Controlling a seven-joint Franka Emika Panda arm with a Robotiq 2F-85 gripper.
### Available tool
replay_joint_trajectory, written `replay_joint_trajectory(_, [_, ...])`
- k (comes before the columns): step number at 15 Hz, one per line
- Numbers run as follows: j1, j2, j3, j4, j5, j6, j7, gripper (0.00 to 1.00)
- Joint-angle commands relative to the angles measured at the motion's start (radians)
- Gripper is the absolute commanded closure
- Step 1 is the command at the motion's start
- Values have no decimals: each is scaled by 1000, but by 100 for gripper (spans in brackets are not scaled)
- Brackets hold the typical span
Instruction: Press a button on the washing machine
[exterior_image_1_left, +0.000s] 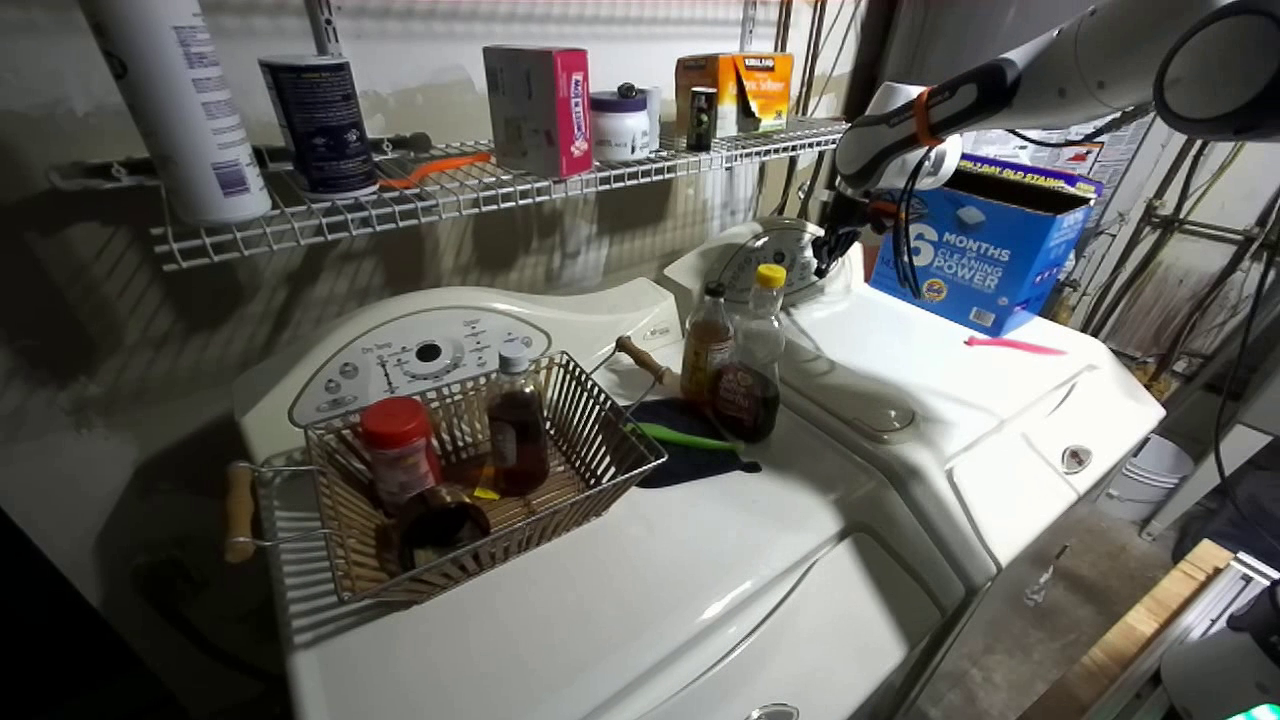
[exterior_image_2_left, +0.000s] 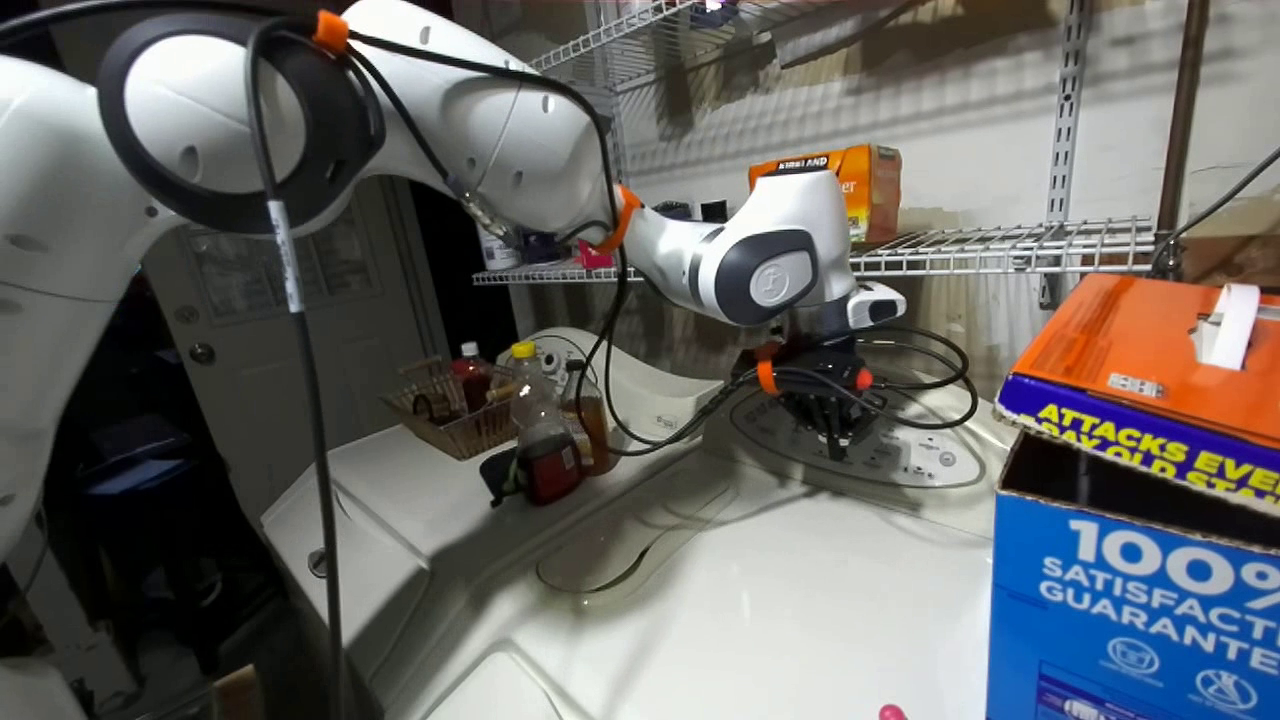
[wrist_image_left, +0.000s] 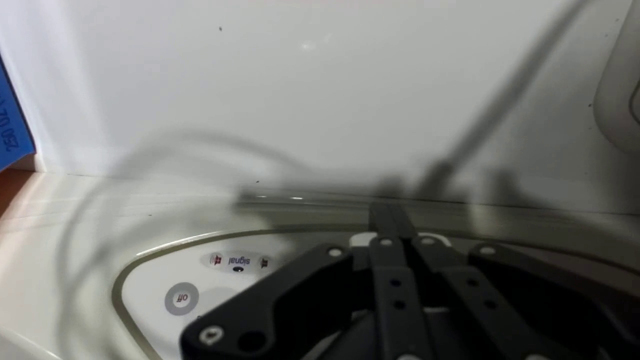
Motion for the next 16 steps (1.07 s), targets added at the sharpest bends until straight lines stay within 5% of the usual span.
replay_joint_trajectory(1, [-33, 108, 40, 144, 14, -38, -36, 100])
replay_joint_trajectory(16, [-53, 214, 44, 280, 8, -29, -7, 100])
